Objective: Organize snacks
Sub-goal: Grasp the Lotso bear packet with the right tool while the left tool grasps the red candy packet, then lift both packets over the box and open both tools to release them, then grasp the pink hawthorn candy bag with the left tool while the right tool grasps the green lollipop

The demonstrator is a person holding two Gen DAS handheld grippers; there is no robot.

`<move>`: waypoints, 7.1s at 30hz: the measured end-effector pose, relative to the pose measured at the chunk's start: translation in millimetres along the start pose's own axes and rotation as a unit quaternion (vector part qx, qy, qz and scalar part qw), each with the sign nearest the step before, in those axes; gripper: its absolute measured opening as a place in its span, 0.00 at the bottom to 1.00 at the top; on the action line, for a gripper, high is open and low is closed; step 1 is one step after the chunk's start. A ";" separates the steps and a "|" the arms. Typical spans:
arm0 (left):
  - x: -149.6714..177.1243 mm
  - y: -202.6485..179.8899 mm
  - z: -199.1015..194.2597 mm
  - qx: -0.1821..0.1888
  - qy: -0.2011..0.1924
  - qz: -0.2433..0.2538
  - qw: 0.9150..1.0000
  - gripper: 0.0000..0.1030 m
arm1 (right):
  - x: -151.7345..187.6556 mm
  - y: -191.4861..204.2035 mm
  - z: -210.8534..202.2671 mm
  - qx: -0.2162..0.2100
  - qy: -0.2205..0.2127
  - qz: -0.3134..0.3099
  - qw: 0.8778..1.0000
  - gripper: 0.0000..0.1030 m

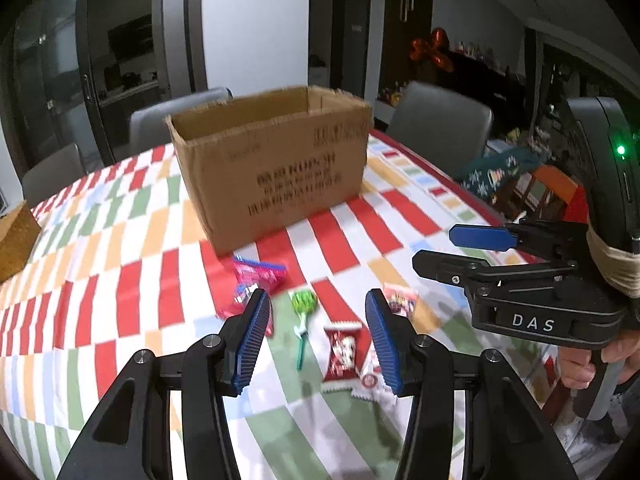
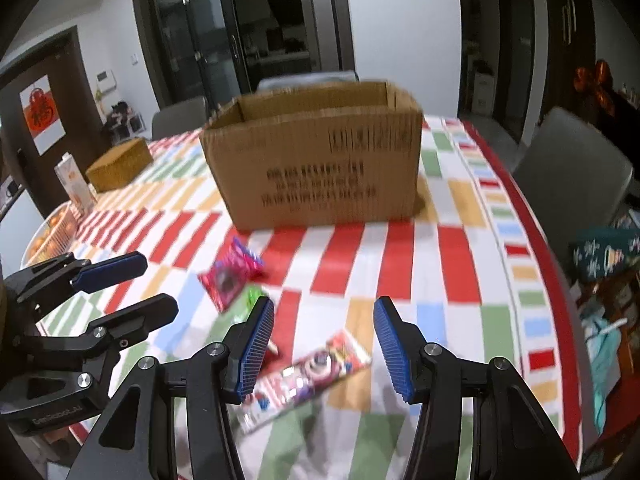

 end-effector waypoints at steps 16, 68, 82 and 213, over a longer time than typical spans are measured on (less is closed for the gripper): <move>41.0 -14.7 56.2 0.052 0.077 -0.005 0.996 0.39 | 54.4 -14.5 32.1 -0.007 0.080 0.051 0.995 0.51; 45.4 27.9 62.4 0.034 0.072 -0.102 0.992 0.22 | 37.9 15.1 94.9 0.011 0.104 0.002 0.995 0.32; 17.2 28.8 28.5 0.020 0.024 -0.097 0.995 0.22 | 9.5 17.7 50.8 -0.010 0.044 0.010 0.999 0.32; 11.0 81.2 47.1 -0.038 0.073 -0.002 0.997 0.54 | -4.9 56.2 90.2 -0.054 0.073 -0.033 0.995 0.44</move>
Point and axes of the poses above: each gripper's, at about its wrist camera, not at the fingertips, and z roughly the way its jaws point, y to its left, x to its underside, the point moved 6 cm from there along z, roughly the way its jaws point, and after that the axes turned 3 degrees about z, right-handed, at the moved point
